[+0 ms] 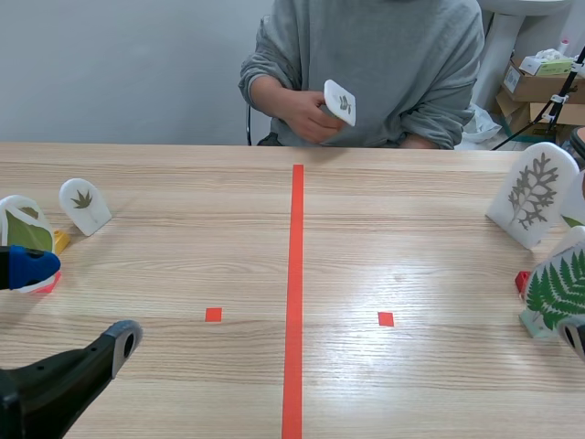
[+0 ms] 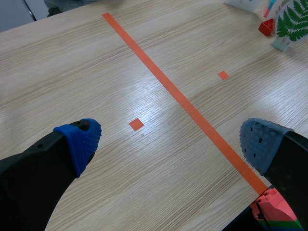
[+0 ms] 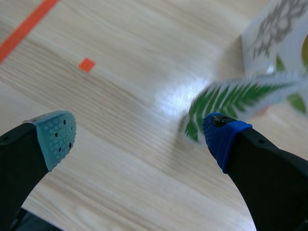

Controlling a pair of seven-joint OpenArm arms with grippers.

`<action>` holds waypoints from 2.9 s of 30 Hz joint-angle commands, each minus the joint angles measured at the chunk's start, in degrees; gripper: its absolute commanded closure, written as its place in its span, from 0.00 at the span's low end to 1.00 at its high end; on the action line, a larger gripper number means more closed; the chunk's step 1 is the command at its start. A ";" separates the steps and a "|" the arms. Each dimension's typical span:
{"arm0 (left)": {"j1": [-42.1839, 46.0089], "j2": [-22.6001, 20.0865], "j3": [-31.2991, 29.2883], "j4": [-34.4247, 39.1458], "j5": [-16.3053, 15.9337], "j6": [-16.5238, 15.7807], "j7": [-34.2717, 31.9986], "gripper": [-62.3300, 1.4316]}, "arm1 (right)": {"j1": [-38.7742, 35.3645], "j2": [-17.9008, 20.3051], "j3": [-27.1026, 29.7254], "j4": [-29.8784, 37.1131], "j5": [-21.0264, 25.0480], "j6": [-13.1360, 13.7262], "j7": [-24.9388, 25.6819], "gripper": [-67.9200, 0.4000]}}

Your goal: Do the leaf sorting experiment

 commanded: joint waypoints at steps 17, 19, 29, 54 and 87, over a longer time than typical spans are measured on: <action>-0.20 0.28 -0.26 0.09 -0.55 0.07 -1.27 0.01 | 5.64 2.64 -14.53 5.79 2.62 0.44 0.07 0.21; -0.20 0.31 -0.26 0.09 -0.55 0.07 -1.27 0.01 | 5.64 2.69 -14.84 5.79 2.64 0.44 -0.24 0.21; -0.17 0.31 -0.26 0.09 -0.55 0.09 -1.22 0.01 | 5.64 2.64 -14.84 5.79 2.62 0.44 0.26 0.21; -0.20 0.28 -0.26 0.09 -0.55 0.11 -1.22 0.01 | 5.64 2.36 -14.82 5.79 2.58 0.44 0.24 0.21; -0.20 0.31 -0.26 0.09 -0.55 0.09 -1.22 0.01 | 6.75 2.36 -14.78 5.79 0.68 0.44 0.39 0.21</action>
